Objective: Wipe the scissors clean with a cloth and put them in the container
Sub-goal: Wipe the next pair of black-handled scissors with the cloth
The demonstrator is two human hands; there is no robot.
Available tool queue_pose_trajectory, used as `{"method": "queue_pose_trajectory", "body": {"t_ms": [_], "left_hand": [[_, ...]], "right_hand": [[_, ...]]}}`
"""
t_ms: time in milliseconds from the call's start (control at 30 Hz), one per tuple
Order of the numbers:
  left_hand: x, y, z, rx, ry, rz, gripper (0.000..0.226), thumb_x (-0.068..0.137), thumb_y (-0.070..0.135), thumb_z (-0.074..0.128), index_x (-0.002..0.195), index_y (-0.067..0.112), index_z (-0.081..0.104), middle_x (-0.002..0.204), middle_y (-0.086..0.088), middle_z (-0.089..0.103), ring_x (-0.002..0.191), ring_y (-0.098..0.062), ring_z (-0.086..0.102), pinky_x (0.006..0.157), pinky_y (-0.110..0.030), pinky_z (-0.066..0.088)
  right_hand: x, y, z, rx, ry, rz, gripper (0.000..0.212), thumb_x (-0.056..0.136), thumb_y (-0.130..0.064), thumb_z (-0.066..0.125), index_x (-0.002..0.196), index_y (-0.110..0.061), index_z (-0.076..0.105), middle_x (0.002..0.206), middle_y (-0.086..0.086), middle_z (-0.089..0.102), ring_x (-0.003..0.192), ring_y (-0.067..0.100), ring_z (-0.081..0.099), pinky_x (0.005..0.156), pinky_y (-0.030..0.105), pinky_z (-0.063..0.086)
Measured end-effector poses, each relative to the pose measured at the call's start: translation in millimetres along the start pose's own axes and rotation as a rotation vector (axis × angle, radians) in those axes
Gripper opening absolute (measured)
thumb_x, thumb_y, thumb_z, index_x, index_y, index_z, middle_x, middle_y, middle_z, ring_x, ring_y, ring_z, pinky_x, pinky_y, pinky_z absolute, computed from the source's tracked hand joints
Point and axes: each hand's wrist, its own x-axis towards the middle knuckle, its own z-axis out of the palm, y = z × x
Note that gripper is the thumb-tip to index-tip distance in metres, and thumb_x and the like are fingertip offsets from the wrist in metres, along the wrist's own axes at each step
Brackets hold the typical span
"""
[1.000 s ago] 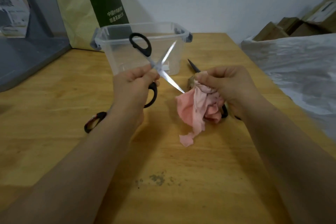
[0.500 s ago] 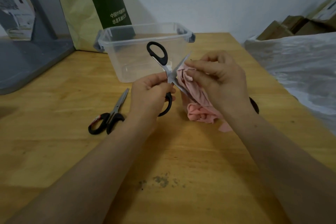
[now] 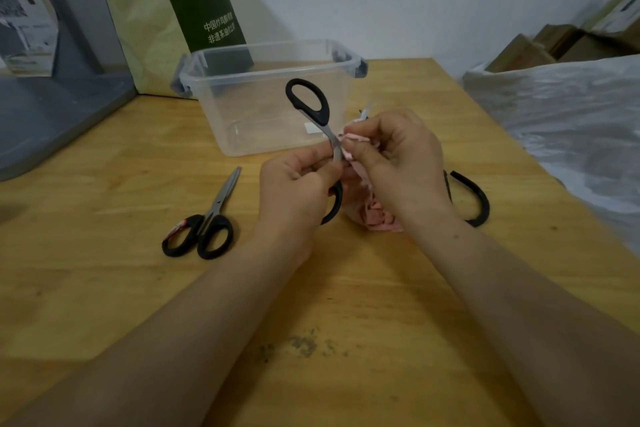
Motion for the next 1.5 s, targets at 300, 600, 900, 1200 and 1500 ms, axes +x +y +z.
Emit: {"method": "queue_pose_trajectory", "body": {"t_ms": [300,600,900,1200,1500], "left_hand": [[6.6,1.8,-11.0,0.162,0.2,0.13,0.031,0.089,-0.001,0.058,0.082,0.028,0.063,0.074,0.005,0.068,0.08,-0.01,0.068,0.069,-0.019,0.055],[3.0,0.8,-5.6,0.125,0.113,0.131,0.026,0.088,0.001,0.061,0.075,0.023,0.068,0.061,0.004,0.07,0.066,-0.01,0.067,0.064,-0.023,0.055],[2.7,-0.7,-7.2,0.086,0.078,0.125,0.029,0.085,-0.002,0.062,0.077,0.025,0.068,0.062,0.013,0.069,0.064,-0.001,0.067,0.059,-0.013,0.051],[-1.4,-2.3,-4.9,0.09,0.003,0.105,0.023,0.084,-0.001,0.063,0.082,0.021,0.071,0.072,0.01,0.072,0.076,-0.008,0.07,0.071,-0.021,0.057],[1.6,3.1,-7.6,-0.031,0.098,0.009,0.021,0.084,-0.004,0.063,0.082,0.017,0.069,0.062,0.004,0.071,0.065,-0.008,0.068,0.064,-0.019,0.056]], "right_hand": [[20.7,14.8,-39.5,-0.062,0.188,0.11,0.045,0.077,0.002,0.065,0.097,-0.038,0.062,0.104,-0.008,0.062,0.099,0.008,0.059,0.089,0.035,0.052],[4.3,-9.7,-19.6,0.243,-0.192,0.201,0.028,0.084,-0.005,0.066,0.092,-0.032,0.068,0.089,-0.016,0.068,0.08,-0.005,0.063,0.07,0.011,0.05],[6.7,-6.6,-23.0,0.714,-0.311,0.618,0.013,0.086,-0.013,0.062,0.09,-0.002,0.069,0.087,0.017,0.073,0.08,0.027,0.068,0.083,0.038,0.056],[2.3,-5.2,-16.9,0.605,-0.367,0.556,0.021,0.081,-0.015,0.068,0.09,0.003,0.07,0.072,0.015,0.07,0.063,0.019,0.066,0.06,0.027,0.058],[4.3,-3.2,-23.3,0.396,-0.319,0.485,0.007,0.076,-0.004,0.074,0.082,-0.001,0.073,0.072,0.012,0.072,0.063,0.018,0.065,0.062,0.028,0.055]]}}
